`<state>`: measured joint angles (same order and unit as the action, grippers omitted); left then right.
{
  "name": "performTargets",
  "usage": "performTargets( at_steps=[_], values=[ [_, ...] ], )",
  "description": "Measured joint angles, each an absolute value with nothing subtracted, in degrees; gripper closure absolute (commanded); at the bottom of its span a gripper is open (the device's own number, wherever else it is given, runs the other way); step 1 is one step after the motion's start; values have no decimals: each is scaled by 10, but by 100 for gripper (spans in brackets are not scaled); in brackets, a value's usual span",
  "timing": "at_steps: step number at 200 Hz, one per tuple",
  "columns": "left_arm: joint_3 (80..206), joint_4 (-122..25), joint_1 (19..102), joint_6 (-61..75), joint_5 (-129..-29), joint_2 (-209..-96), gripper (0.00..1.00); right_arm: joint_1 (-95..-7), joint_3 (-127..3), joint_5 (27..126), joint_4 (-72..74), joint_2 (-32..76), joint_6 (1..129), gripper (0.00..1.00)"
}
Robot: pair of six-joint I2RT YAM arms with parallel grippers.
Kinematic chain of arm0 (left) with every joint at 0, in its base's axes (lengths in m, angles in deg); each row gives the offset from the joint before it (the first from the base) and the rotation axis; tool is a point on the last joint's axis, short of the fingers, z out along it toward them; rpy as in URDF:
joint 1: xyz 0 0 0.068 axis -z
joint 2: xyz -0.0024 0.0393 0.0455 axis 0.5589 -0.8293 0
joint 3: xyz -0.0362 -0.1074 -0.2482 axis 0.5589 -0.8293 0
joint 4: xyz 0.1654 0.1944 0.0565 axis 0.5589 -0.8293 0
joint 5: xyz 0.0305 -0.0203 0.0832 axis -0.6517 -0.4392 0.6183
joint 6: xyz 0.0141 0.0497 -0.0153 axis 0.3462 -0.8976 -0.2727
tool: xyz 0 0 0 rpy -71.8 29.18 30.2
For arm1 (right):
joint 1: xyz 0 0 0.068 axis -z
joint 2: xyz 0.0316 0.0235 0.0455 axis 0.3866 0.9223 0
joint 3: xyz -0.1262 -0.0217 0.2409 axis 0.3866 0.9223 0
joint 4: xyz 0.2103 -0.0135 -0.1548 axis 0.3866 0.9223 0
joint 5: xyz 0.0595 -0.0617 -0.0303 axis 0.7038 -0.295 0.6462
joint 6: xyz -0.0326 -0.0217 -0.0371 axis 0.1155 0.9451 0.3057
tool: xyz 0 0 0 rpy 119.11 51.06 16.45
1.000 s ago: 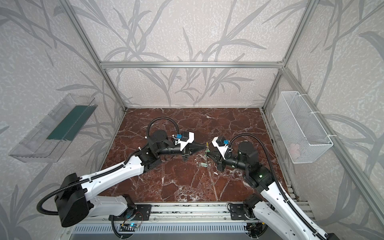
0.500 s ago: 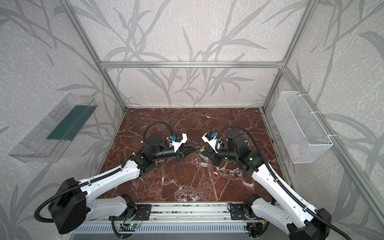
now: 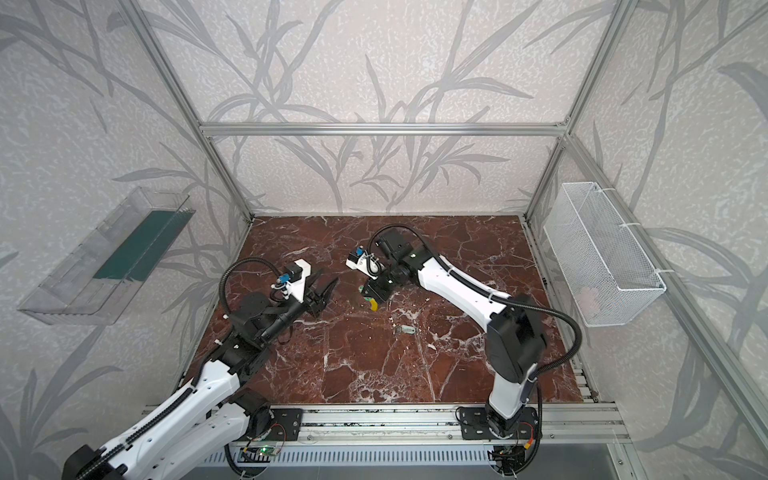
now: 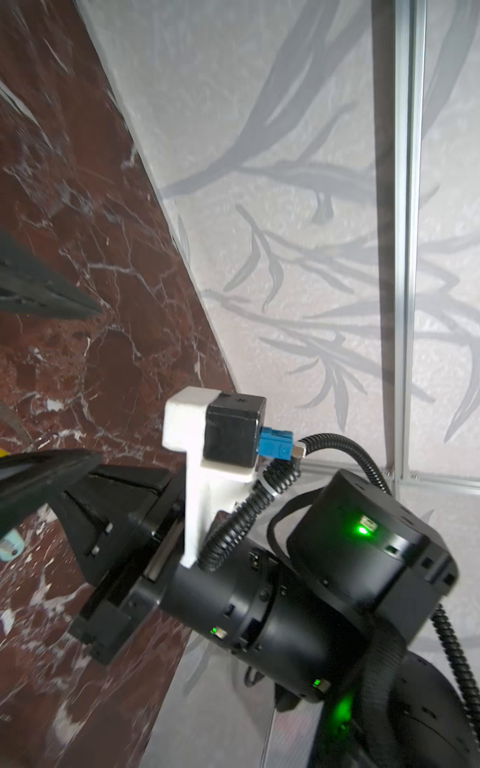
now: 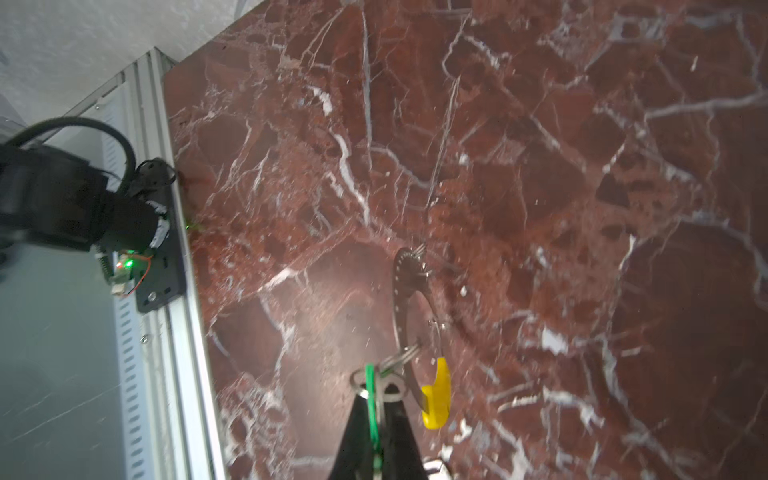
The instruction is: Put the keys on the keyring
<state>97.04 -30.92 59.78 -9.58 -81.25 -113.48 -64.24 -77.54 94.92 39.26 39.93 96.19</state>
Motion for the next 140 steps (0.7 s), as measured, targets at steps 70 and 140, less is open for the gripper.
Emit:
performTargets(
  at_steps=[70, 140],
  values=[
    [964, -416, 585, -109, -710, -1120, 45, -656, -921, 933, 449, 569, 1024, 100],
    [964, -420, 583, -125, -718, -1160, 47, -629, -841, 906, 468, 546, 1090, 100]
  ],
)
